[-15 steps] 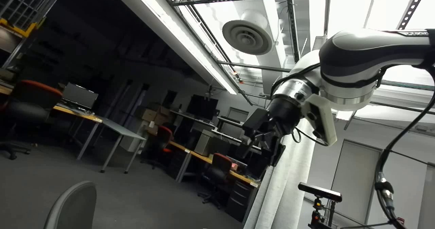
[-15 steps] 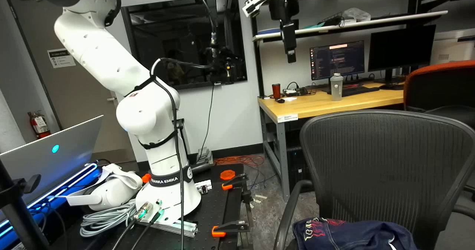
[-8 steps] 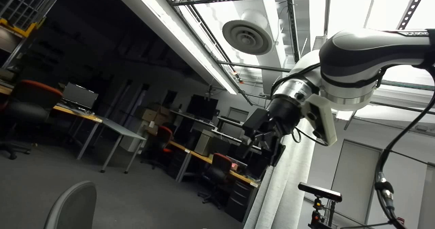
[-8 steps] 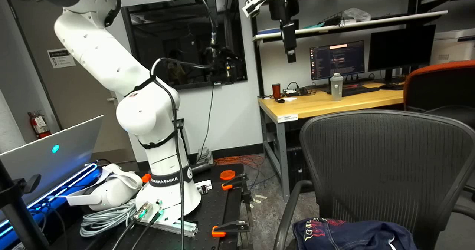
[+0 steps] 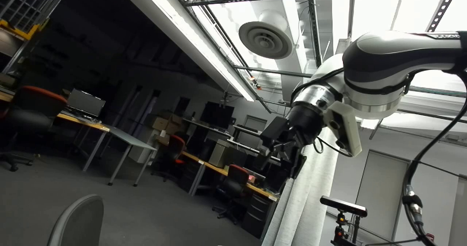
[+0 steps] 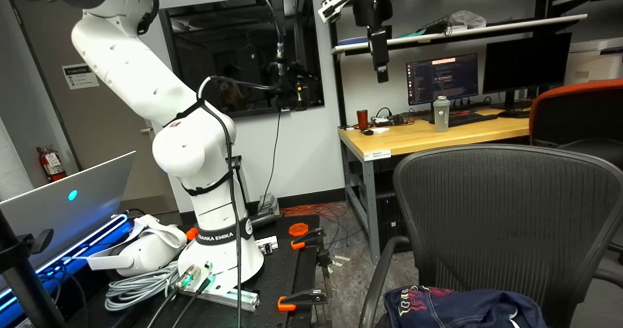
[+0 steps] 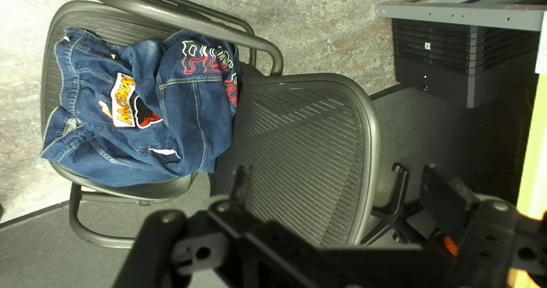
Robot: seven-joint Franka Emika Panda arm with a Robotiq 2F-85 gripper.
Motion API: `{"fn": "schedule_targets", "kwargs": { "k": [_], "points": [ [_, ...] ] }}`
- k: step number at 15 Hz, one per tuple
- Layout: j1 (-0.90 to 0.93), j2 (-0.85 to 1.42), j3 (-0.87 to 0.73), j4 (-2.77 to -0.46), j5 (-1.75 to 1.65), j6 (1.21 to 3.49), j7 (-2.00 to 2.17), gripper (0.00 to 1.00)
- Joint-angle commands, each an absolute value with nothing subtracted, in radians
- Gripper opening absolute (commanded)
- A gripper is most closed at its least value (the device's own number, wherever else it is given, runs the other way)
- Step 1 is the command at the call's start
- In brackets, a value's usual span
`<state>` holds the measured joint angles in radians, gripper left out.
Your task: Place the jean jacket on the backrest of the black chair
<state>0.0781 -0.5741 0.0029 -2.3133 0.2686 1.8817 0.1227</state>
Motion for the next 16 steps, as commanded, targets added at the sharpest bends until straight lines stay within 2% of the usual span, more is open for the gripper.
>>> {"fn": "schedule_targets", "kwargs": {
  "k": [1,6,14,16],
  "points": [
    [0.052,-0.557,0.009,-2.306,0.263,1.900,0.102,1.00],
    [0.002,-0.482,-0.010,-2.286,0.181,1.977,0.067,1.00],
    [-0.086,-0.275,-0.063,-2.218,-0.015,2.227,0.029,1.00],
    [-0.074,-0.320,-0.063,-2.266,0.017,2.210,0.045,1.00]
  ]
}}
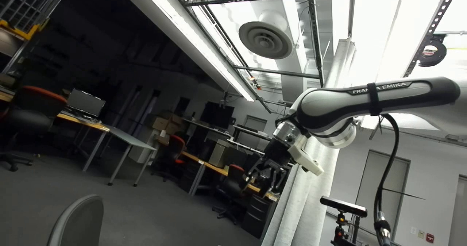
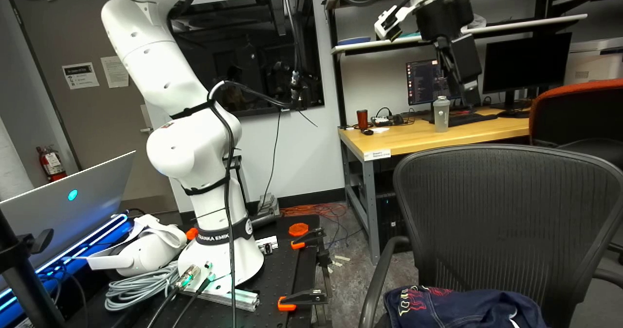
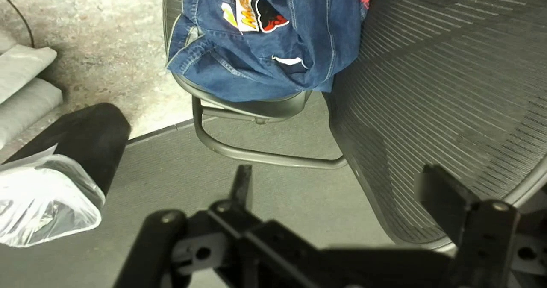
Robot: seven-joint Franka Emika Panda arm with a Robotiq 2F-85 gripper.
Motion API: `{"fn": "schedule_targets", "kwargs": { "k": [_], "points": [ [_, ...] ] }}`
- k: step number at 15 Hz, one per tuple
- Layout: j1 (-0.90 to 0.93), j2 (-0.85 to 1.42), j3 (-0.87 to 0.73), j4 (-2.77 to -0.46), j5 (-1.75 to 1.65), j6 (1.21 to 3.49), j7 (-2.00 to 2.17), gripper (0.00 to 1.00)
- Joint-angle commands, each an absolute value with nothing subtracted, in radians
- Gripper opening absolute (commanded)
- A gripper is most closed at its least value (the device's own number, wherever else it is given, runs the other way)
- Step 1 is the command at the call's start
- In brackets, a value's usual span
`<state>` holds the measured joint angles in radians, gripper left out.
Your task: Place the jean jacket on the backrest of the black chair
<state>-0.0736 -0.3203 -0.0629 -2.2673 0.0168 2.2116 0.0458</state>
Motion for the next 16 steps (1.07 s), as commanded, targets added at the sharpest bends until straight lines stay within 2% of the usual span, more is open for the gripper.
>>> {"fn": "schedule_targets", "kwargs": {
  "k": [1,7,16],
  "points": [
    [-0.074,-0.314,-0.064,-2.266,0.017,2.210,0.045,1.00],
    [-0.072,-0.314,-0.061,-2.269,0.016,2.201,0.044,1.00],
    [-0.091,-0.088,-0.094,-2.321,-0.007,2.374,0.007,1.00]
  ]
}}
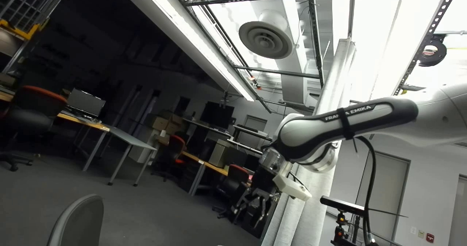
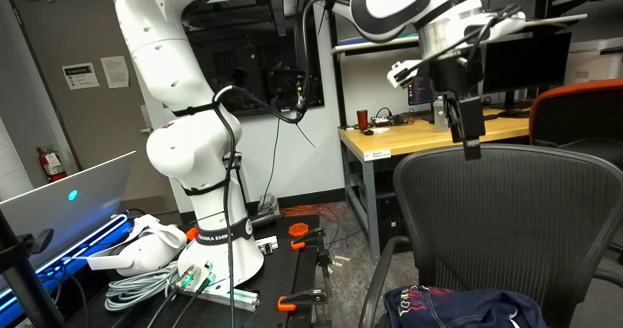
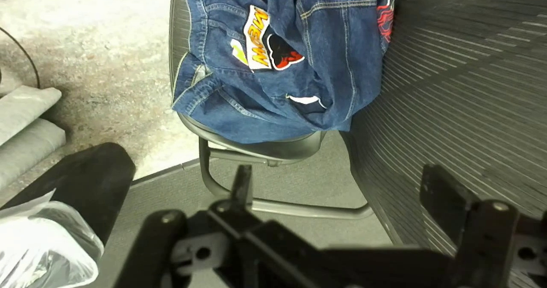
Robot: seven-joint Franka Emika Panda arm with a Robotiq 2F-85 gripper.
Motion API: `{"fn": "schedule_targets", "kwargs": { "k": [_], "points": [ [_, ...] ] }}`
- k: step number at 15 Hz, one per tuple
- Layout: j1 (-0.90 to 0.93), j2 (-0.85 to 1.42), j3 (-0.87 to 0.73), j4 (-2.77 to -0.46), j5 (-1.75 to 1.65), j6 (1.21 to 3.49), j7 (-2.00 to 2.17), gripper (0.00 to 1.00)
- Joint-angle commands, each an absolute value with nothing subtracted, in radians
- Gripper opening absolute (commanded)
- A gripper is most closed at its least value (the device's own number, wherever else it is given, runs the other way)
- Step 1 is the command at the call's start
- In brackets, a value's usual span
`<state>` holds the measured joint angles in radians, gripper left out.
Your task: Place the jean jacket on the backrest of the black chair
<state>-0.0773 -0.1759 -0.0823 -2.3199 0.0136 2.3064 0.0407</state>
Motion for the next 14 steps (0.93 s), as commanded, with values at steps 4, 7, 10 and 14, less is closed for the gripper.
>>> {"fn": "schedule_targets", "kwargs": {
  "k": [4,7,10,14],
  "points": [
    [-0.098,0.043,-0.108,-2.340,-0.014,2.485,-0.059,1.00],
    [-0.100,0.113,-0.103,-2.334,-0.003,2.538,-0.094,1.00],
    [-0.098,0.108,-0.101,-2.348,0.005,2.528,-0.071,1.00],
    [-0.102,0.129,-0.101,-2.337,0.017,2.532,-0.082,1.00]
  ]
}}
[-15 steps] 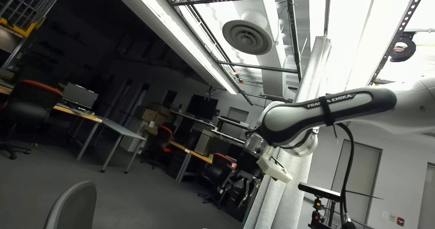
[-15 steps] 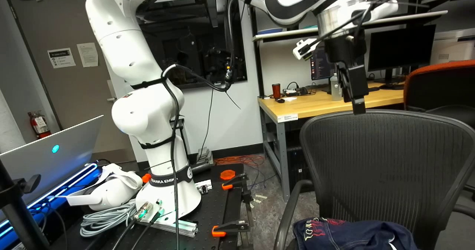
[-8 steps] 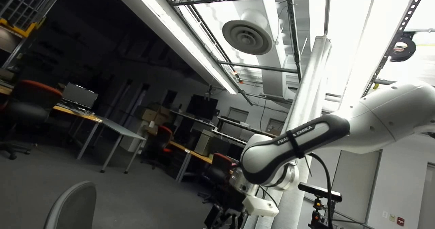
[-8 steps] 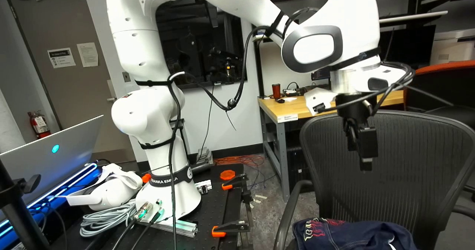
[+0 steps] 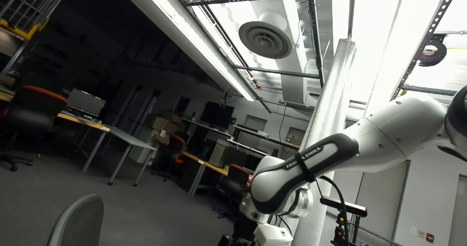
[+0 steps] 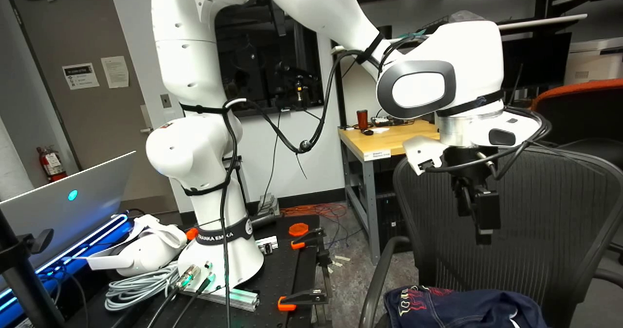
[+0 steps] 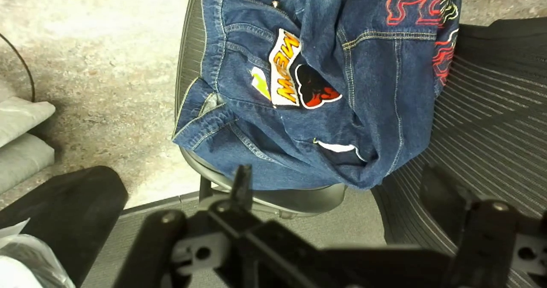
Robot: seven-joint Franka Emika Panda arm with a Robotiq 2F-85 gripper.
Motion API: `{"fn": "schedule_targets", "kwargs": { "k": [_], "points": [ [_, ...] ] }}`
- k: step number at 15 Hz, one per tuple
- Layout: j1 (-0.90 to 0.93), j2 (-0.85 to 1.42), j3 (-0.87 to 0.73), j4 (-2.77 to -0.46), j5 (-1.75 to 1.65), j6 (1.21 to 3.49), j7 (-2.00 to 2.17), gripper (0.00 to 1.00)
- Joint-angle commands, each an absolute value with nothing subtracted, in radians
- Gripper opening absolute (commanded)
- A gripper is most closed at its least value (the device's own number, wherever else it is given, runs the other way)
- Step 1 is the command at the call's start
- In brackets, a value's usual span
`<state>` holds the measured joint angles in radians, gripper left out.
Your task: Place the jean jacket on the backrest of the black chair
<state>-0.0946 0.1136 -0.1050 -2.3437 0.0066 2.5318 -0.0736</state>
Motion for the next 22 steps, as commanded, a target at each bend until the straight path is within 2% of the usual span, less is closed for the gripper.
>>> {"fn": "schedule_targets", "kwargs": {
  "k": [1,7,17,22],
  "points": [
    [-0.106,0.162,-0.097,-2.332,0.039,2.570,-0.100,1.00],
    [-0.151,0.370,-0.023,-2.285,0.184,2.737,-0.289,1.00],
    [-0.310,0.706,0.265,-2.083,0.181,2.948,-0.438,1.00],
    [-0.301,0.707,0.265,-2.098,0.138,2.950,-0.375,1.00]
  ]
}}
